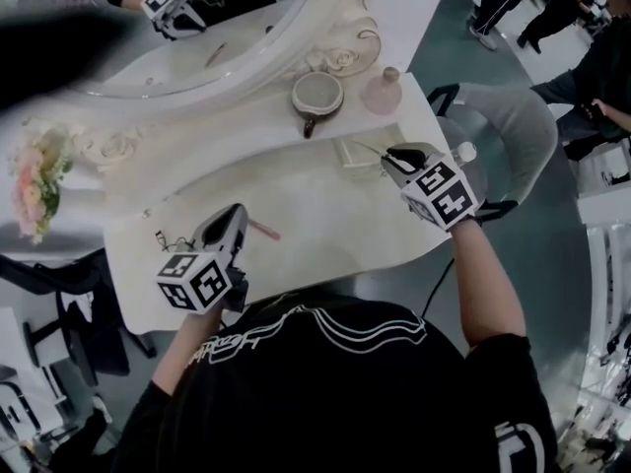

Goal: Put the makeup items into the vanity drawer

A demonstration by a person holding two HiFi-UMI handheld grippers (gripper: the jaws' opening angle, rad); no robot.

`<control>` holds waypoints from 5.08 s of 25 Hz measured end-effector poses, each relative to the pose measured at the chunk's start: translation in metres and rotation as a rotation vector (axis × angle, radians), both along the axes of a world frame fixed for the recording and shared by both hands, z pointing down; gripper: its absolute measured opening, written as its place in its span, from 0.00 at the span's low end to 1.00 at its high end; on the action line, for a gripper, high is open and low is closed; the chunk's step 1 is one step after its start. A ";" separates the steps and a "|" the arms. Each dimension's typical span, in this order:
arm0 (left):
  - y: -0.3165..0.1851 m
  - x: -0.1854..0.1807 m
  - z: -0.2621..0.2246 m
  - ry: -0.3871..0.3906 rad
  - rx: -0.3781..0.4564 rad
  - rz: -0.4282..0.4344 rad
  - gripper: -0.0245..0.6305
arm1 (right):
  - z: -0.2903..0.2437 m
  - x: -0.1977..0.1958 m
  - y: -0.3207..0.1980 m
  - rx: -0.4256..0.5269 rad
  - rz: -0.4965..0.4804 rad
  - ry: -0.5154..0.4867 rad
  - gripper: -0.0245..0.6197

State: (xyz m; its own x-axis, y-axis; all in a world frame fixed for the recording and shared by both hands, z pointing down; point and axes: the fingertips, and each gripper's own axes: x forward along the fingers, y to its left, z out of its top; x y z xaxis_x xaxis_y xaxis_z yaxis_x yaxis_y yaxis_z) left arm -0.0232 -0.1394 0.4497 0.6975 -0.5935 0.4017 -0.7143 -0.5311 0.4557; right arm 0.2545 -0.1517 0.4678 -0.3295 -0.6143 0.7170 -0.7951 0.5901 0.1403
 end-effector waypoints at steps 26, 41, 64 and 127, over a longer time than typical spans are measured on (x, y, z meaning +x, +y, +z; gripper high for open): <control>-0.004 -0.035 0.005 0.000 -0.016 -0.047 0.08 | 0.026 0.016 -0.043 -0.085 0.104 0.017 0.32; 0.023 -0.050 0.006 0.021 -0.018 -0.102 0.08 | 0.002 -0.090 0.004 -0.012 -0.090 -0.114 0.44; 0.077 -0.128 0.035 0.036 -0.067 -0.287 0.08 | 0.073 -0.268 0.052 -0.142 -0.325 -0.178 0.43; 0.053 -0.012 -0.022 0.111 -0.006 0.003 0.08 | 0.001 -0.136 0.049 -0.032 -0.126 -0.150 0.14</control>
